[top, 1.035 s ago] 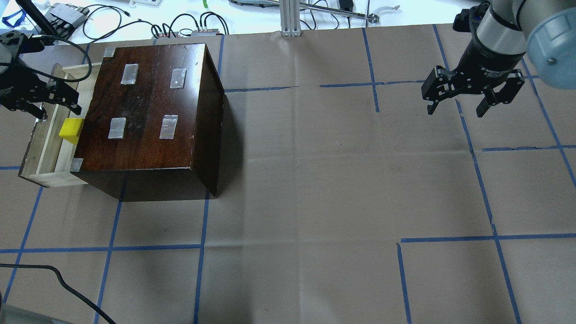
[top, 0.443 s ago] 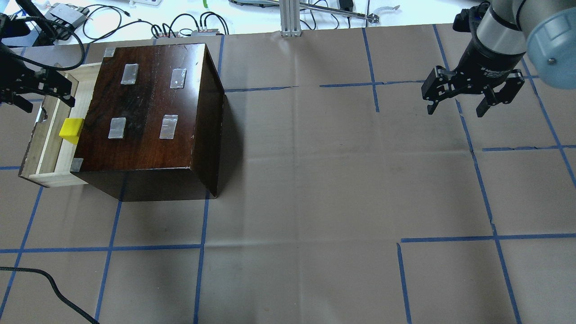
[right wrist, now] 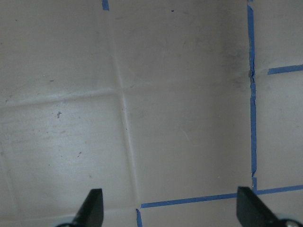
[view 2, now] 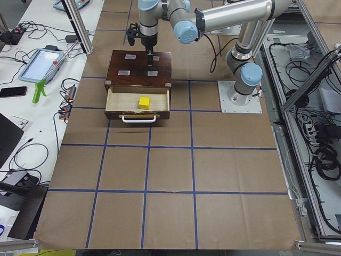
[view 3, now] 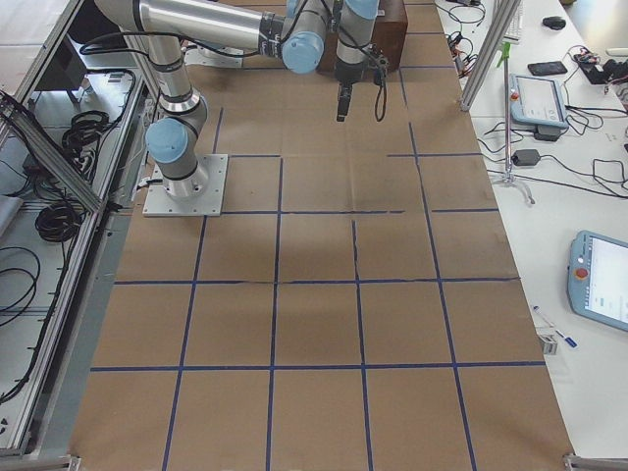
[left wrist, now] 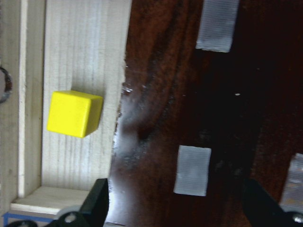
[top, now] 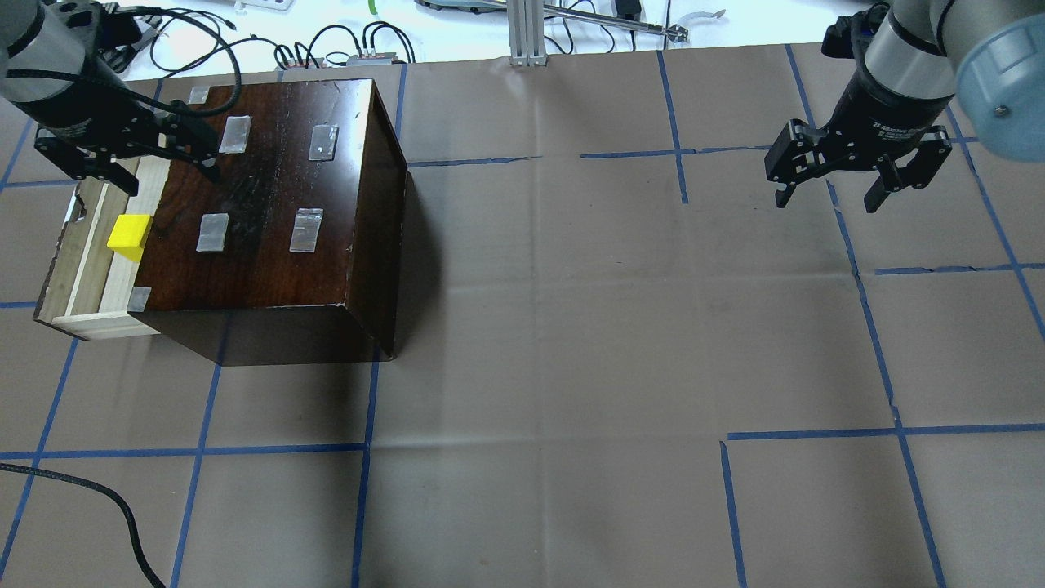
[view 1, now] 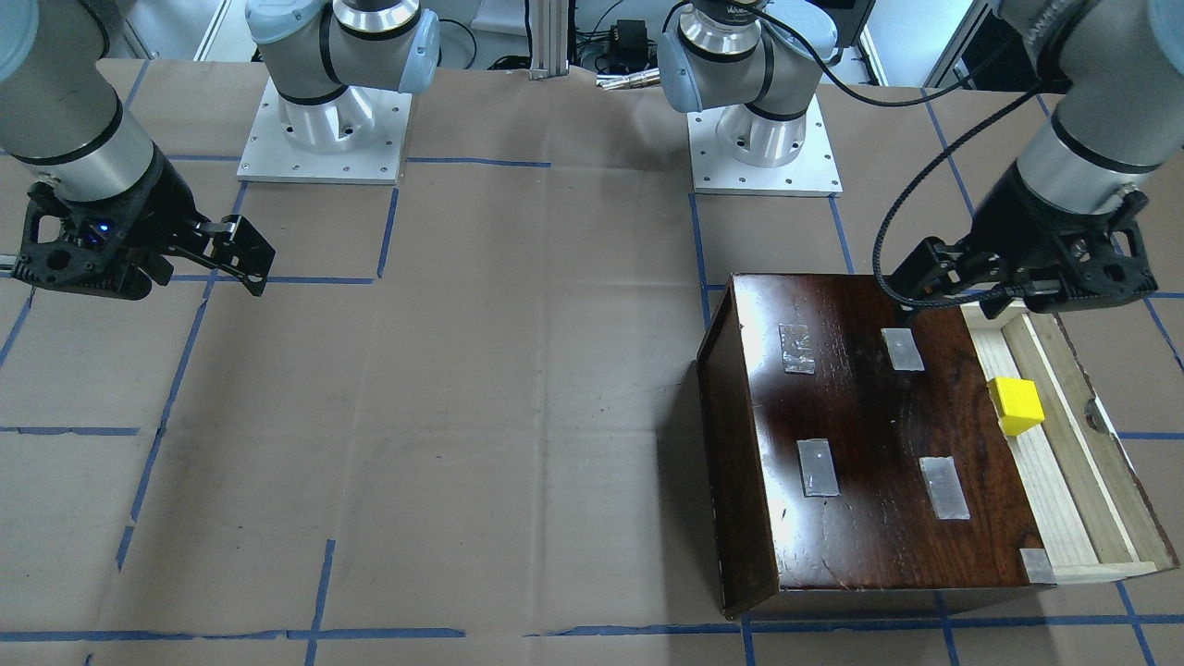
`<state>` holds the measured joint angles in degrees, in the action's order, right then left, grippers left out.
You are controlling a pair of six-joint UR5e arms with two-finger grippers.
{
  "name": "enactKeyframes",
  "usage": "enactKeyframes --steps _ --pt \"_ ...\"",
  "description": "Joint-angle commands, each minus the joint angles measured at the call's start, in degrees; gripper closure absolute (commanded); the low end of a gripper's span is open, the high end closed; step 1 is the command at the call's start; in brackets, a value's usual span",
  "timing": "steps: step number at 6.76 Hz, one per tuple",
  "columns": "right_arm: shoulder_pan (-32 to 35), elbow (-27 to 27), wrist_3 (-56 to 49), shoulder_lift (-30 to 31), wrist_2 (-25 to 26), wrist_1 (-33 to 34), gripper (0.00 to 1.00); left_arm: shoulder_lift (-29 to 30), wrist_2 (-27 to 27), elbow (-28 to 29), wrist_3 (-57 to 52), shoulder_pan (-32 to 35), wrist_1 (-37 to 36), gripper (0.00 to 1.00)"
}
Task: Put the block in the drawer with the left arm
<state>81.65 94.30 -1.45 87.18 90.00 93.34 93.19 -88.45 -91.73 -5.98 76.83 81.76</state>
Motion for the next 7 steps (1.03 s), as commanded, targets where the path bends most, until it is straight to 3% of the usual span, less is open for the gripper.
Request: enactKeyframes --steps 1,4,7 --pt "0.00 0.00 -0.04 0.00 0.00 0.00 0.00 -0.90 -0.14 -1.16 8.06 7.69 0.06 0.01" --pt "0.00 0.00 -0.04 0.00 0.00 0.00 0.00 -2.66 -0.58 -1.78 12.93 13.68 2.24 0.01" --pt "0.00 0.00 0.05 -0.08 0.00 0.00 0.00 -3.62 -0.50 -1.78 7.95 14.40 6.64 0.01"
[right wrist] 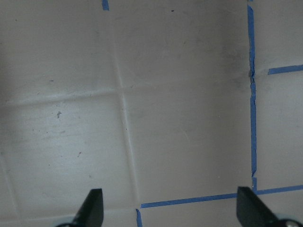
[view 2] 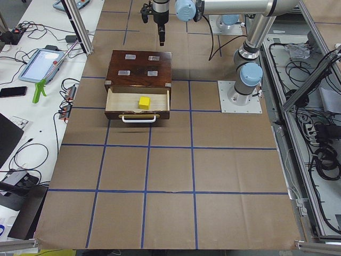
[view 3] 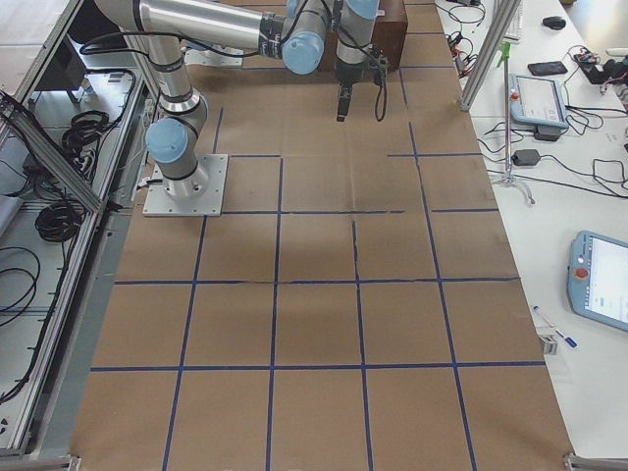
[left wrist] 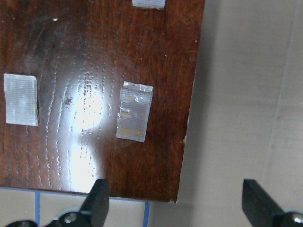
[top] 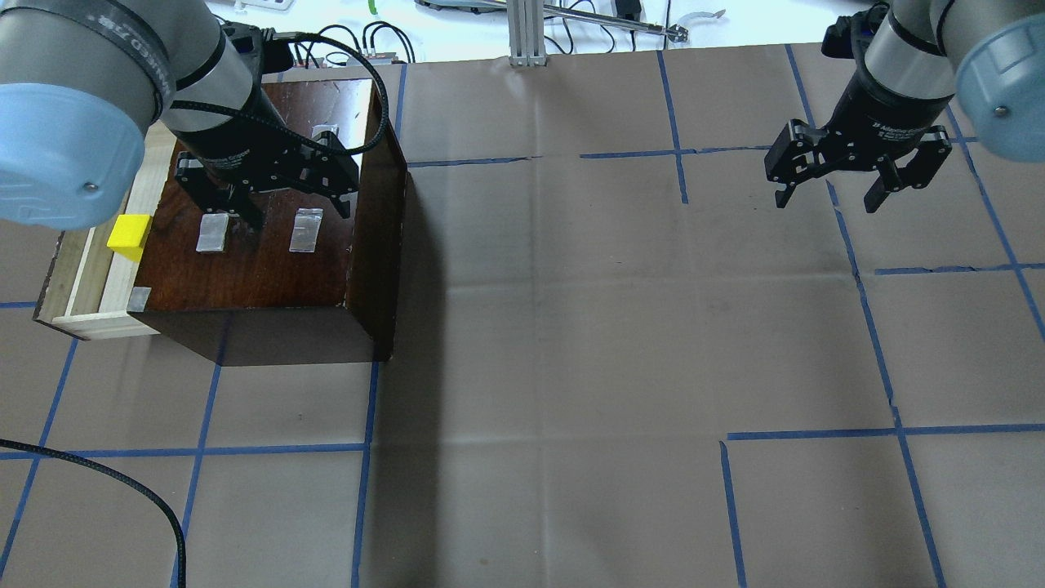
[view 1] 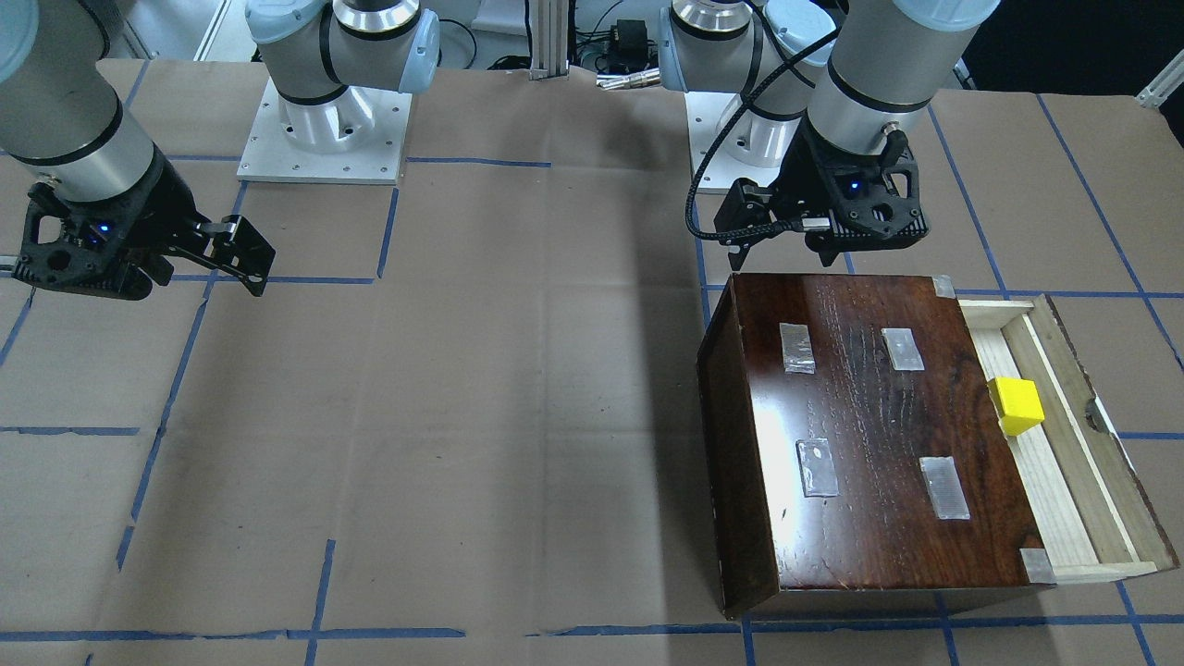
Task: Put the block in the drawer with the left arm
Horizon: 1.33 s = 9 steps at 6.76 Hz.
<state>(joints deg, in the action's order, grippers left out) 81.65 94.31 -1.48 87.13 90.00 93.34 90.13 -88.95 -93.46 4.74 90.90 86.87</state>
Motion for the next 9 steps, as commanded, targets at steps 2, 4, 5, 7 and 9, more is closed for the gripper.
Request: enactKeyframes --steps 2,4,5,7,9 --pt "0.00 0.00 -0.02 0.05 0.00 0.00 0.00 -1.09 -0.09 -0.14 -6.66 0.25 2.60 0.01" --pt "0.00 0.00 -0.02 0.05 0.00 0.00 0.00 -1.10 -0.26 -0.14 -7.38 -0.37 2.96 0.01" --pt "0.00 0.00 -0.02 0.05 0.00 0.00 0.00 -1.01 -0.35 -0.14 -7.38 -0.63 2.96 0.01" --pt "0.00 -0.09 -0.02 0.05 0.00 0.00 0.00 -1.01 -0.44 -0.06 -7.38 -0.63 2.87 0.01" --pt "0.00 0.00 -0.02 -0.03 0.00 0.00 0.00 -1.01 -0.44 -0.14 -7.38 -0.63 2.87 0.01"
